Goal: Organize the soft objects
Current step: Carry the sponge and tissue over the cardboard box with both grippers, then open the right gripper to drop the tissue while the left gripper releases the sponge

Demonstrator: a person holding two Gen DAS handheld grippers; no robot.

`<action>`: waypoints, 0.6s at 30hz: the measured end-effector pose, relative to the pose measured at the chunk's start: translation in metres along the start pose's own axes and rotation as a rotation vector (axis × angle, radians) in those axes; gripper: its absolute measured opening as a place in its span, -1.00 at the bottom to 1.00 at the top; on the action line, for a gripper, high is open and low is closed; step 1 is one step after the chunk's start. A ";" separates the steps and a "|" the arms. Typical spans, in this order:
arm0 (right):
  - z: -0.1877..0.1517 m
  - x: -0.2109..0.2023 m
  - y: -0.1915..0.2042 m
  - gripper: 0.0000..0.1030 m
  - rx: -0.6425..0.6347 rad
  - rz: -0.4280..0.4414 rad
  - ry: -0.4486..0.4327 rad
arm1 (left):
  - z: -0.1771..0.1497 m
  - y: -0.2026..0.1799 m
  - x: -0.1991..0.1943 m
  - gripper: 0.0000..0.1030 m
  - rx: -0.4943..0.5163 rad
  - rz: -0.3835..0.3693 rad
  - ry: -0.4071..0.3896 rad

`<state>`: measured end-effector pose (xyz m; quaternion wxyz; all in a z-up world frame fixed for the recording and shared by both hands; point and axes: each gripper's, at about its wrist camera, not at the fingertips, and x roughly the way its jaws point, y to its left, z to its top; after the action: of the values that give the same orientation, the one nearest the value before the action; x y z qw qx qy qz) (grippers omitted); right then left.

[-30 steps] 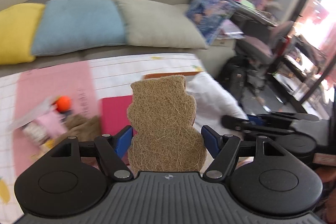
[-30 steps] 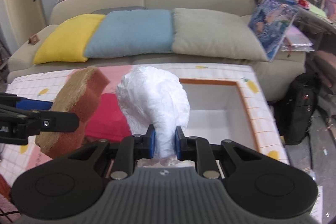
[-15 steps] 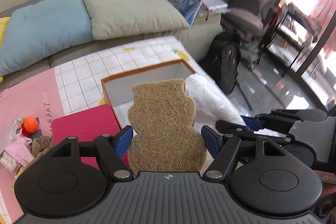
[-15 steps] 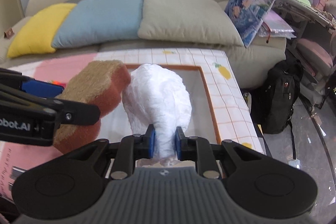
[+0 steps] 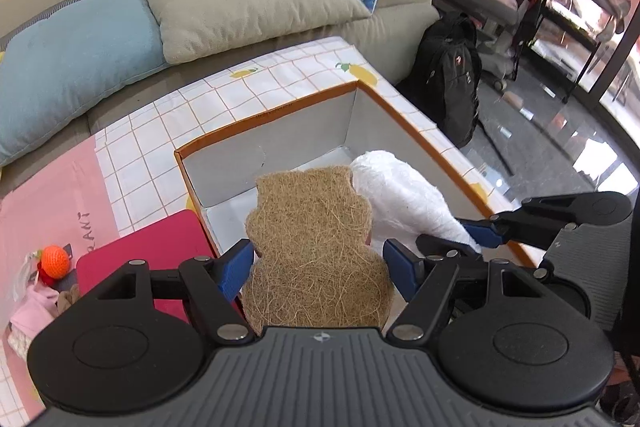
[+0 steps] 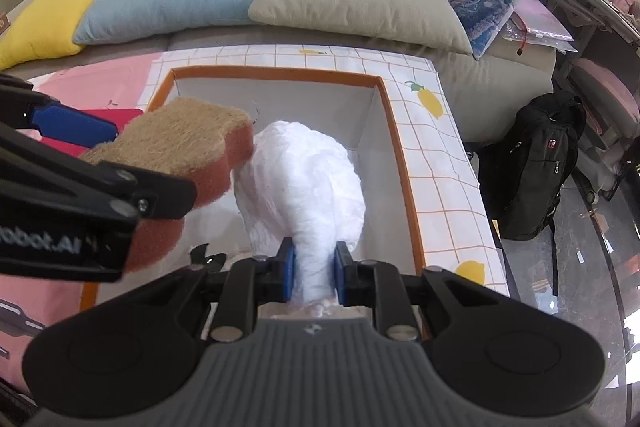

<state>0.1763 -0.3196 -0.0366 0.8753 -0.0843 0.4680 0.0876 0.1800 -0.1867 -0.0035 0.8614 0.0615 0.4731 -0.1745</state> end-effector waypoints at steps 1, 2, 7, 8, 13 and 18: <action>0.000 0.003 0.000 -0.65 -0.005 -0.001 0.003 | 0.000 -0.001 0.003 0.59 0.009 0.007 0.004; 0.001 0.006 0.000 -0.65 -0.015 -0.005 0.006 | 0.000 -0.002 0.006 0.59 0.018 0.013 0.008; -0.001 0.020 0.004 -0.63 -0.064 -0.026 0.026 | 0.000 -0.005 0.022 0.60 0.042 0.028 0.033; -0.001 0.022 0.004 -0.62 -0.073 -0.029 0.031 | 0.000 -0.005 0.026 0.60 0.045 0.030 0.039; -0.003 0.034 0.003 -0.58 -0.109 -0.035 0.046 | -0.004 -0.002 0.042 0.60 0.052 0.026 0.066; -0.008 0.043 0.004 -0.52 -0.142 -0.028 0.059 | -0.012 0.000 0.053 0.60 0.072 0.033 0.086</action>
<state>0.1919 -0.3141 -0.0768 0.8542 -0.1551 0.4849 0.1056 0.1966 -0.1964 -0.0539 0.8401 0.1077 0.5022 -0.1745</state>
